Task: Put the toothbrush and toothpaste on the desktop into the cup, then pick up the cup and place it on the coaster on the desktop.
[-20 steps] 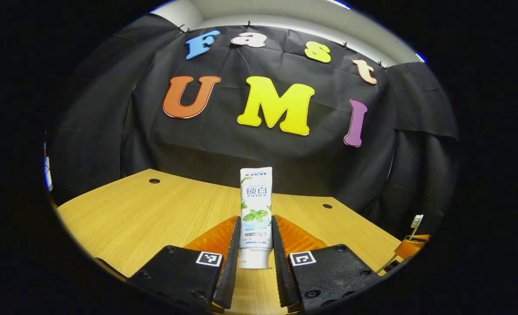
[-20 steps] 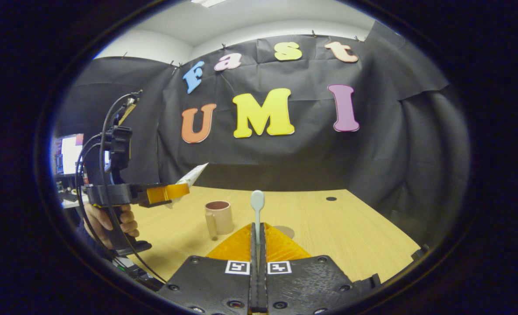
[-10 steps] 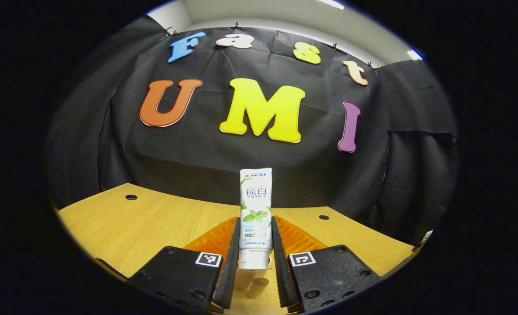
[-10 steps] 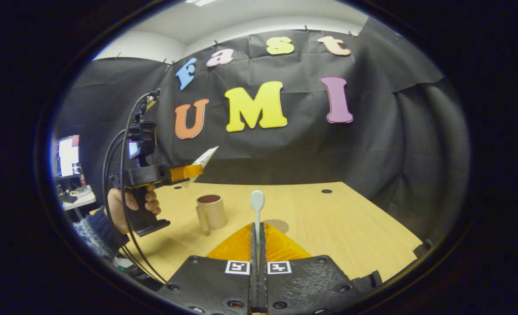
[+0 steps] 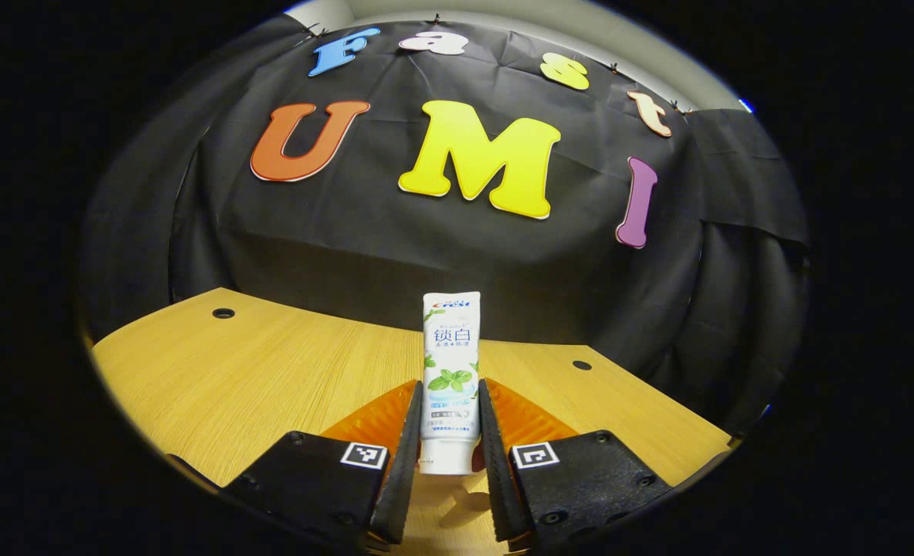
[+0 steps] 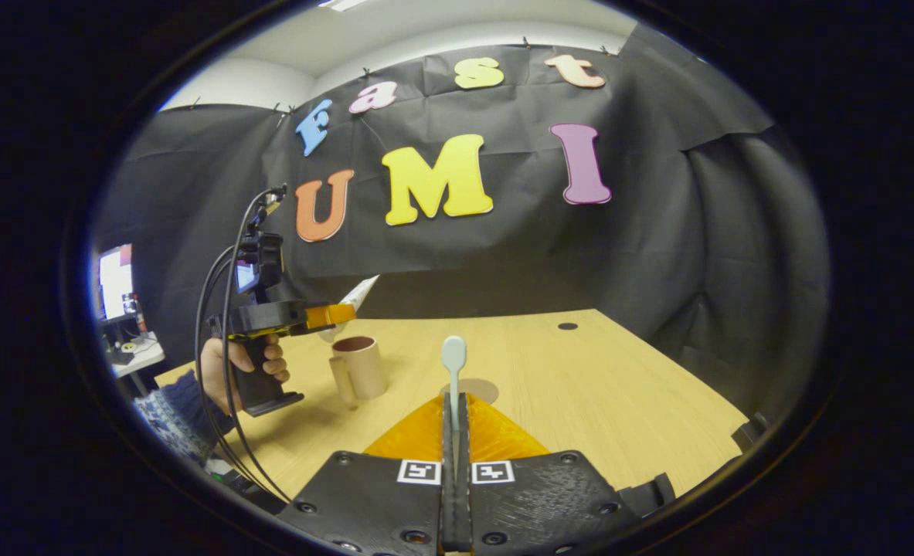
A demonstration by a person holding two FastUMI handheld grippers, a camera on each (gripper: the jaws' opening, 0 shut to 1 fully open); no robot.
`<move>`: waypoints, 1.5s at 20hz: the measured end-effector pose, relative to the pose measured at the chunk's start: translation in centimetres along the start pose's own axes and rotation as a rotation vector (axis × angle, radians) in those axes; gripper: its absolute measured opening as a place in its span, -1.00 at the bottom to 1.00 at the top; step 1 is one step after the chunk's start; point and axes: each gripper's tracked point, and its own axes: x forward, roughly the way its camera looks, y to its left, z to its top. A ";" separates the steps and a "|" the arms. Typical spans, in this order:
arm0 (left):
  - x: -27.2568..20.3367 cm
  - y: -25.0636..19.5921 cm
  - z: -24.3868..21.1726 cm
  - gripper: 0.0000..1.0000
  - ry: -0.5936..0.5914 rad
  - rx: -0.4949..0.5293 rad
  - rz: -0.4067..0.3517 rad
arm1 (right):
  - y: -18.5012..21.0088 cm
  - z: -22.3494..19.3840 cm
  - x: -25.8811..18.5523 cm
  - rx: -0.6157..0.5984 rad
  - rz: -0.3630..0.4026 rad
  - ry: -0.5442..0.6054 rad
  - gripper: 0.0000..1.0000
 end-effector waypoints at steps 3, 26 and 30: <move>0.1 -0.1 0.0 -0.11 -0.002 -0.001 0.003 | 0.0 -0.2 0.1 -0.001 -0.001 0.003 -1.00; -3.5 0.6 1.0 0.92 -0.065 0.076 0.057 | 1.2 0.2 1.5 -0.035 0.004 -0.014 -1.00; -5.6 0.8 0.8 0.95 -0.106 0.091 0.042 | 3.2 2.7 3.8 -0.052 0.029 -0.054 -1.00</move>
